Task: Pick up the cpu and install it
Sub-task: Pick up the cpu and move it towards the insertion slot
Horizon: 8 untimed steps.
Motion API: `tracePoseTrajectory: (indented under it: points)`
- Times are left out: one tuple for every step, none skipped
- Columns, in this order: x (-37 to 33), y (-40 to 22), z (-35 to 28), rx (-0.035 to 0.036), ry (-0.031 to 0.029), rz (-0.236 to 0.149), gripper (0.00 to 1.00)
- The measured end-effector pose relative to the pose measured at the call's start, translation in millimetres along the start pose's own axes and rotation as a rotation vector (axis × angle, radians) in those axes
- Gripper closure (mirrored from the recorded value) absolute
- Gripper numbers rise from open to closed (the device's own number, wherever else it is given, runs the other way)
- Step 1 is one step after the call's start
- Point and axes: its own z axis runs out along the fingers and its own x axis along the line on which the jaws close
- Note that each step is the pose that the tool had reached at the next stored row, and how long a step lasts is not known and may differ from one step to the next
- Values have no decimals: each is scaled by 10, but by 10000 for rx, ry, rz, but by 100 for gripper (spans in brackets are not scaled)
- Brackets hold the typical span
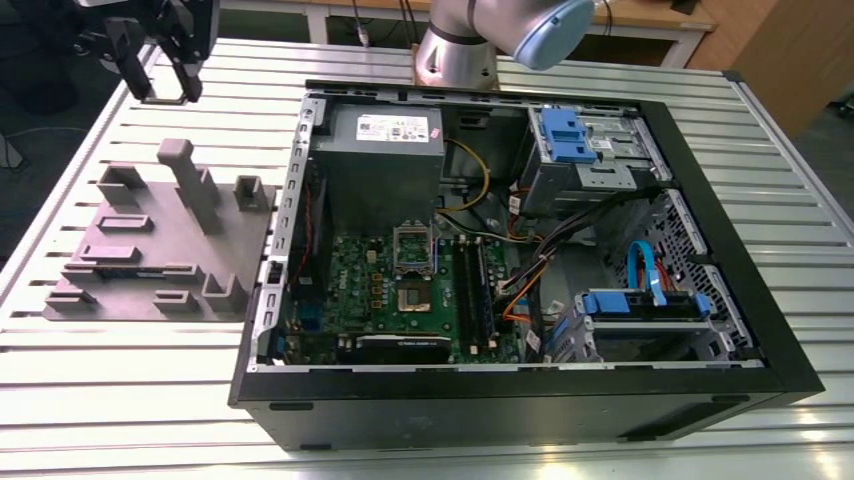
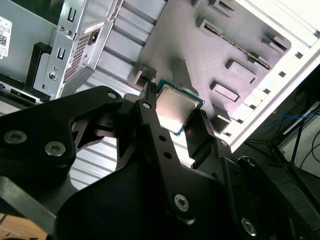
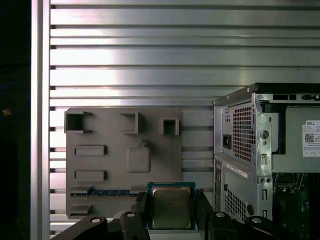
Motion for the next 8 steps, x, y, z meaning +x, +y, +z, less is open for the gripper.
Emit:
tracePoseTrajectory:
  points:
    - [-4, 0, 0, -1, -1, 0, 53]
    - [-8, 0, 0, 0, 0, 0, 53]
    - [-12, 0, 0, 1, 1, 0, 53]
    - [-15, 0, 0, 0, 0, 0, 53]
    - [-19, 0, 1, 0, -1, 0, 53]
    - [-22, 0, 0, 0, 0, 0, 53]
    - [-25, 1, 0, 0, 0, 0, 53]
    - [-29, 0, 1, 0, -1, 0, 53]
